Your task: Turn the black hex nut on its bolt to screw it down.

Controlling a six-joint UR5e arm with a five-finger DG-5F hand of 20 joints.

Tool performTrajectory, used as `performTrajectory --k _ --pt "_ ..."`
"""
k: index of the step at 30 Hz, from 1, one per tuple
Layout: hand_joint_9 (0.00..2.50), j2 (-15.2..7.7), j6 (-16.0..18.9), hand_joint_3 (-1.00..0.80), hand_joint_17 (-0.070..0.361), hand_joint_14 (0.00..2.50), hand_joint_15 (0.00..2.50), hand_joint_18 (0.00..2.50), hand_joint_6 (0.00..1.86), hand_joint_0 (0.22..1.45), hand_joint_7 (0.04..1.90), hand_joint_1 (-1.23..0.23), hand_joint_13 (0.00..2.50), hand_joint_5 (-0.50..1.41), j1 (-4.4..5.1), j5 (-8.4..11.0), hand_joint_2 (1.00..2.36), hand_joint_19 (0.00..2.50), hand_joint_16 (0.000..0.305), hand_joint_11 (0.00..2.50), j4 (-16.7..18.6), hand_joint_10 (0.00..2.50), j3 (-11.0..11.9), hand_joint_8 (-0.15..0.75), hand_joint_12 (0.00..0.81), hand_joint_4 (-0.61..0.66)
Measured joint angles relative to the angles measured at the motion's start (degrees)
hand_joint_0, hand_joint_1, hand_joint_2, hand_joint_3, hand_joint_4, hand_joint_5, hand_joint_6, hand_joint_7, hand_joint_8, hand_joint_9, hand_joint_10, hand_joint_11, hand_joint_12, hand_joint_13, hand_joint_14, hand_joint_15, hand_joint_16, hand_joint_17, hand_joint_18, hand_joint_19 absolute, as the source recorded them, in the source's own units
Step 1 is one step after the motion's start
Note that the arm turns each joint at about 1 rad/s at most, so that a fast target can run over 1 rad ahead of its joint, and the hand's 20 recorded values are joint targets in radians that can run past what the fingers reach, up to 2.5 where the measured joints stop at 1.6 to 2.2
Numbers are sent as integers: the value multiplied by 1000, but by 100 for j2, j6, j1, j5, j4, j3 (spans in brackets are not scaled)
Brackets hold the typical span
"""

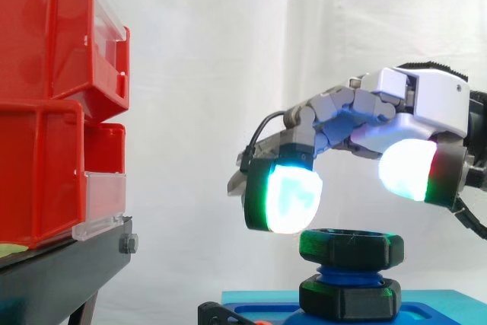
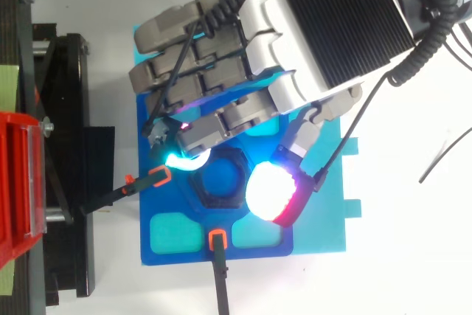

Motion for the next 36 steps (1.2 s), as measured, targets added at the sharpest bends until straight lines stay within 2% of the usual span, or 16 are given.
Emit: performTrajectory --k 5,8,18,23,29,36 --pt "725 0 115 -500 67 13 301 419 729 460 939 -346 640 -125 46 11 1000 286 30 305 171 11 0 215 243 95" --pt "726 0 136 -500 68 11 295 418 716 460 949 -345 642 -122 106 79 1000 284 30 313 204 10 0 216 244 103" --pt "732 -38 114 -500 68 12 303 414 675 460 1009 -344 646 -113 393 467 1000 291 30 311 198 13 0 217 246 110" --pt "731 -120 105 -500 68 12 305 415 666 460 1023 -343 646 -110 486 545 1000 288 30 307 228 13 0 215 247 108" --pt "729 -146 109 -500 68 12 305 416 723 460 971 -344 647 -119 543 631 1000 288 30 307 230 10 0 218 248 89" --pt "737 -148 112 -500 67 12 307 414 755 462 930 -346 651 -124 531 628 1000 285 30 309 200 13 0 218 249 91"
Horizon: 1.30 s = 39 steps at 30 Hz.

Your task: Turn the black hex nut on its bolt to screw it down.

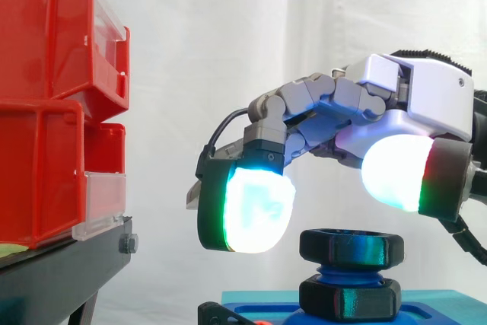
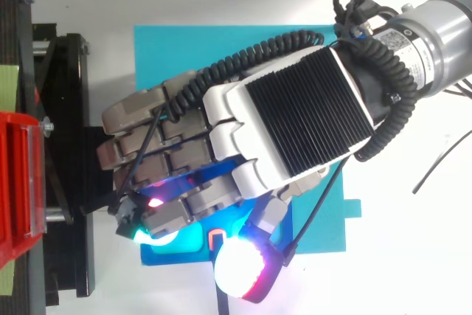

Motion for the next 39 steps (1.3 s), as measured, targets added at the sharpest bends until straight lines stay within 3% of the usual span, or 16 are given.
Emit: performTrajectory --k 14,39 --pt "747 2 0 -500 68 11 301 387 784 464 912 -357 634 -127 -181 -316 1000 290 30 329 -10 13 51 213 255 102" --pt "764 -2 -11 -500 68 13 303 402 782 466 899 -357 645 -127 -357 -453 1000 293 30 335 -112 12 53 214 253 94"
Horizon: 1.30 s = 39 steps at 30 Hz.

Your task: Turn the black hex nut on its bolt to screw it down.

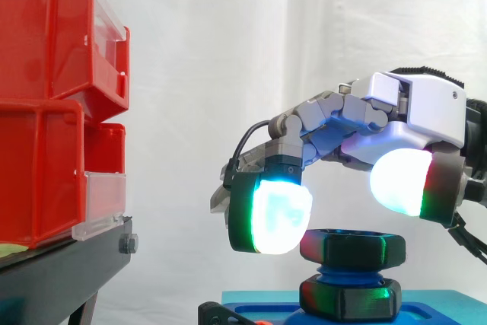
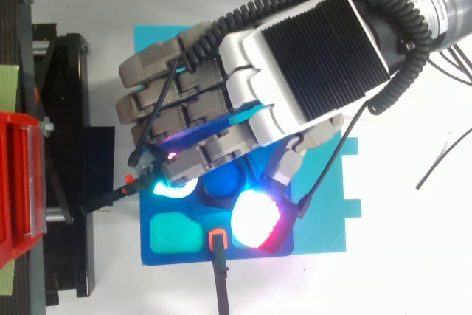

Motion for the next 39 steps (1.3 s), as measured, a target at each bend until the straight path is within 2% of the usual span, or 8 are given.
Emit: performTrajectory --k 9,18,21,26,30,32,39 --pt "765 0 0 -500 68 12 310 404 778 467 902 -356 646 -126 -152 -177 1000 292 30 336 -17 12 0 213 250 96" --pt "772 -1 4 -500 68 12 310 403 759 467 919 -355 648 -122 -344 -411 1000 292 30 335 3 11 0 212 250 100" --pt "773 -2 11 -500 68 12 308 406 733 467 938 -354 650 -117 -376 -475 1000 292 30 335 49 12 7 213 253 104" --pt "787 0 33 -500 68 13 307 406 693 467 990 -350 653 -107 -326 -547 1000 292 30 337 67 12 183 203 253 110" --pt "798 -1 48 -500 68 12 310 406 665 467 1027 -346 654 -98 -258 -523 1000 299 30 333 -22 12 257 207 255 118" --pt "797 -1 54 -500 68 12 313 406 632 467 1078 -346 655 -91 -216 -461 1000 299 30 329 -39 13 266 207 254 125" --pt "797 -49 -39 -500 69 12 315 406 552 467 1195 -342 657 -74 22 -70 1000 300 31 335 -32 12 254 201 256 132"
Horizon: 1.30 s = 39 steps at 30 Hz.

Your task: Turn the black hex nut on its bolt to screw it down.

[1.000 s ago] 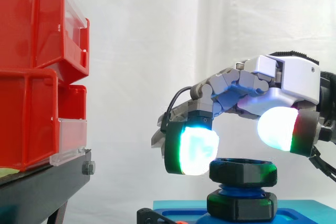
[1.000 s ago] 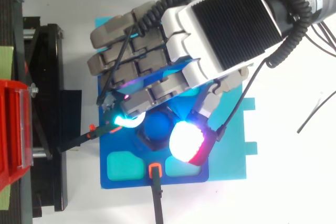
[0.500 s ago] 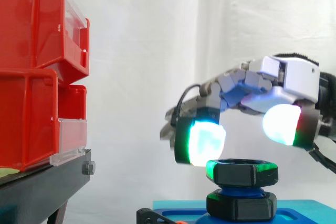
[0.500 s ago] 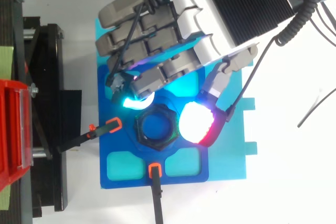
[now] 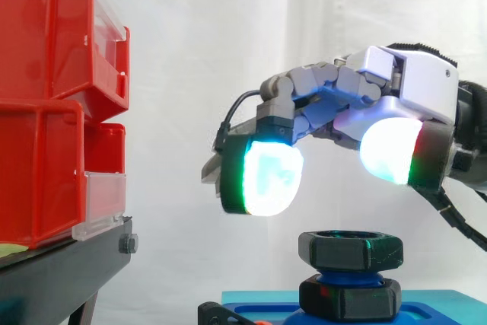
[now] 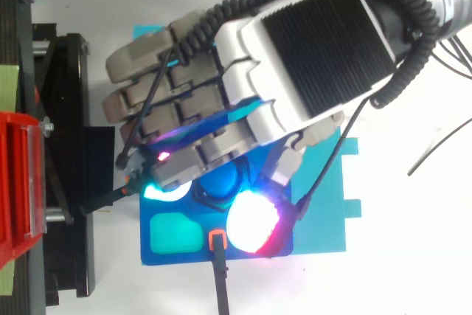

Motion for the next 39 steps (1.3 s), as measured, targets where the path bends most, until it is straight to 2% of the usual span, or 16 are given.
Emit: performTrajectory --k 4,7,15,25,39 --pt "809 -42 -79 -500 69 12 313 407 521 469 1259 -340 656 -62 144 181 1000 297 31 326 4 12 -5 148 252 115" --pt "813 -51 -111 -500 70 12 310 413 527 469 1267 -339 662 -58 219 273 1000 298 31 307 -60 11 -6 142 252 112" --pt "825 -55 -248 -500 69 12 312 419 587 472 1212 -340 668 -62 325 398 1000 305 31 315 -255 11 -10 143 247 94" --pt "828 -58 -369 -500 69 13 321 432 691 474 1084 -343 677 -75 346 412 1000 303 31 308 -405 14 -15 144 243 81" --pt "828 -58 -399 -500 68 12 312 441 756 477 1034 -350 684 -88 322 407 1000 305 30 316 -457 12 -16 146 244 80"
